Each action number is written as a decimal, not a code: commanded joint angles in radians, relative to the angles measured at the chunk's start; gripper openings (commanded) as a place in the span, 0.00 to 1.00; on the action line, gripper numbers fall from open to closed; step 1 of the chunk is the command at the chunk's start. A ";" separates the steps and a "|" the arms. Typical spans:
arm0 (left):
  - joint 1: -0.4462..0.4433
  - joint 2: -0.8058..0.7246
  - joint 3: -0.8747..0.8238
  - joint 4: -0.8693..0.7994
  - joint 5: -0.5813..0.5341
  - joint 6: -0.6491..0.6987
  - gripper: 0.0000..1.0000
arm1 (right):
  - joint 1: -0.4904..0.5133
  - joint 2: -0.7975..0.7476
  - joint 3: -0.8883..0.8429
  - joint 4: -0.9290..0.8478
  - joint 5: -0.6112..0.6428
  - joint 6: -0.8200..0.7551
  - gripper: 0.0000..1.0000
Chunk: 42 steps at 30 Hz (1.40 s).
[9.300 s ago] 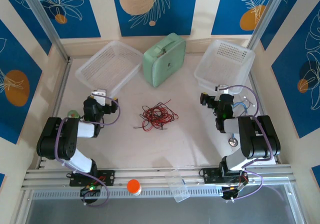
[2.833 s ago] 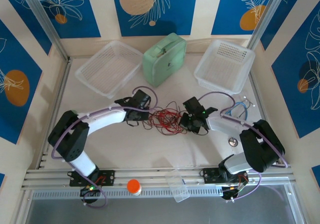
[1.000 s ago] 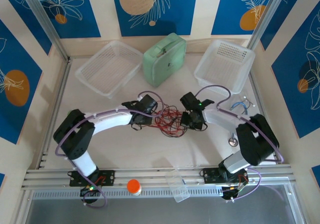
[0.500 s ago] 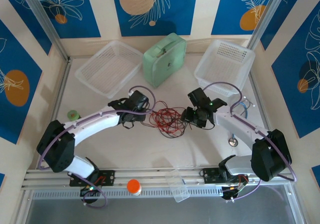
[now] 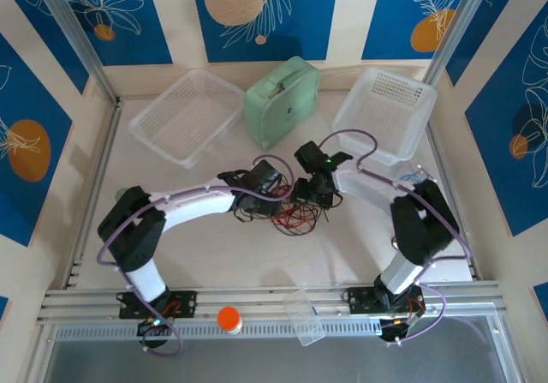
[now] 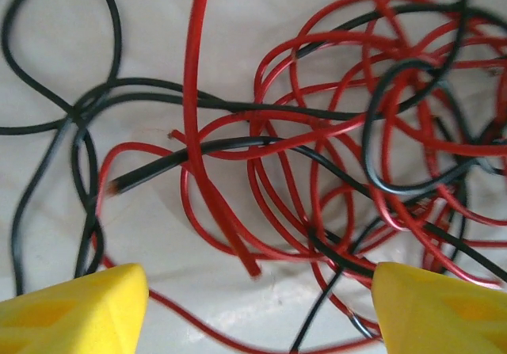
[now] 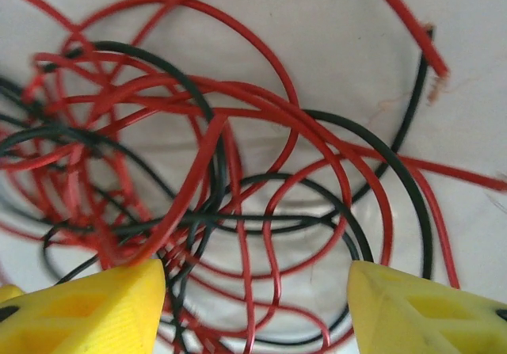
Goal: Untangle the cables
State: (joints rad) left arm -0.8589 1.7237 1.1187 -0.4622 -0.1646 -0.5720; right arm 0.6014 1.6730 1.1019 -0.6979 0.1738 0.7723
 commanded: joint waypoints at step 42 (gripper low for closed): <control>0.141 -0.276 -0.078 -0.129 -0.163 0.040 0.62 | 0.047 -0.290 -0.064 -0.061 0.017 -0.042 0.33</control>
State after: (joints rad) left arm -0.7067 1.4677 0.9951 -0.5407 -0.3771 -0.5674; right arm 0.6178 1.3960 0.9726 -0.7414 0.2478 0.7948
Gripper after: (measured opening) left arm 0.612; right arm 0.303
